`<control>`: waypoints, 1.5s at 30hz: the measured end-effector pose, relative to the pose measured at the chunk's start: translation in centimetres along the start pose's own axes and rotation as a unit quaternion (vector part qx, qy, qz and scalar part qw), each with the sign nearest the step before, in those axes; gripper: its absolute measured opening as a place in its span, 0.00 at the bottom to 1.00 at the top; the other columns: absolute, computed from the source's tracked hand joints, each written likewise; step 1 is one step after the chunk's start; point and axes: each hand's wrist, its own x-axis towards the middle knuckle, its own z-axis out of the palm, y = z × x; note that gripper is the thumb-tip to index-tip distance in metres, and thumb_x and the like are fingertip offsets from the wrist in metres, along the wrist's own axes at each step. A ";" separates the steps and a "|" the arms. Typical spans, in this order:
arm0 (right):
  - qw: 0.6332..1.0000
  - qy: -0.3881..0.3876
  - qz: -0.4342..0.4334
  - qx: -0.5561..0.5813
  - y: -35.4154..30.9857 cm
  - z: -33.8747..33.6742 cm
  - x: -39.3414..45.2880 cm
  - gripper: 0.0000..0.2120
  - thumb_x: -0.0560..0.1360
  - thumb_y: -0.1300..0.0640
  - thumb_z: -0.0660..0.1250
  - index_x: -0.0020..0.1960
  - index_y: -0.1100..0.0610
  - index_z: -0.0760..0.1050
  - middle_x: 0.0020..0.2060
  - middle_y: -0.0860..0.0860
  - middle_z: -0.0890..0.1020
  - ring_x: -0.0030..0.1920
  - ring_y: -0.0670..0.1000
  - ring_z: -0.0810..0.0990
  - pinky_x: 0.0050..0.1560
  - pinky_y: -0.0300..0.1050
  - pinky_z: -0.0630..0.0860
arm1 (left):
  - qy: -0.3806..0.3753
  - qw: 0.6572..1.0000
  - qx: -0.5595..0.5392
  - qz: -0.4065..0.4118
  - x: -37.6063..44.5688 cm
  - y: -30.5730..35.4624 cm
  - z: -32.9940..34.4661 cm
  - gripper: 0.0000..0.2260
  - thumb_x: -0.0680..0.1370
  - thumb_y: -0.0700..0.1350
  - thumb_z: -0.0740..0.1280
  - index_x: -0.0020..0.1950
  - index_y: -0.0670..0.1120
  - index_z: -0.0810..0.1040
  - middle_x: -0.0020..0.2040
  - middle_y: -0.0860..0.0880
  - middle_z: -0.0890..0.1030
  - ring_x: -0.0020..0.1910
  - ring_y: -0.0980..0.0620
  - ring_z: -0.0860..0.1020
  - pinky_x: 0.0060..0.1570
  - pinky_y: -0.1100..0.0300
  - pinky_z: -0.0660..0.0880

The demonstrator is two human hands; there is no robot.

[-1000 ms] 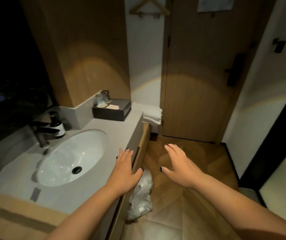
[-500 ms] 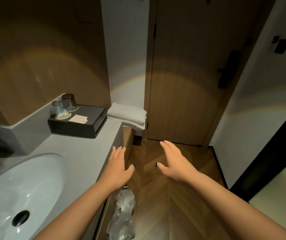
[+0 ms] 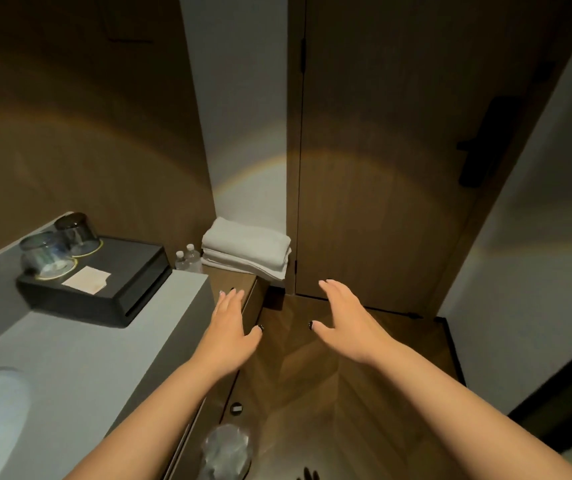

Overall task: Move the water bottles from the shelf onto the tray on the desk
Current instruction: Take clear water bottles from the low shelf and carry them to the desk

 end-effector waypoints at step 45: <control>0.951 -0.251 -0.181 -0.007 -4.0 6.3 62.9 0.31 0.77 0.52 0.64 0.75 0.54 0.54 0.75 0.50 0.59 0.74 0.51 0.59 0.72 0.46 0.58 | 0.171 0.936 -0.102 -0.290 48.9 -16.8 -6.0 0.10 0.76 0.38 0.65 0.57 0.43 0.74 0.47 0.50 0.79 0.42 0.60 0.76 0.42 0.73 0.71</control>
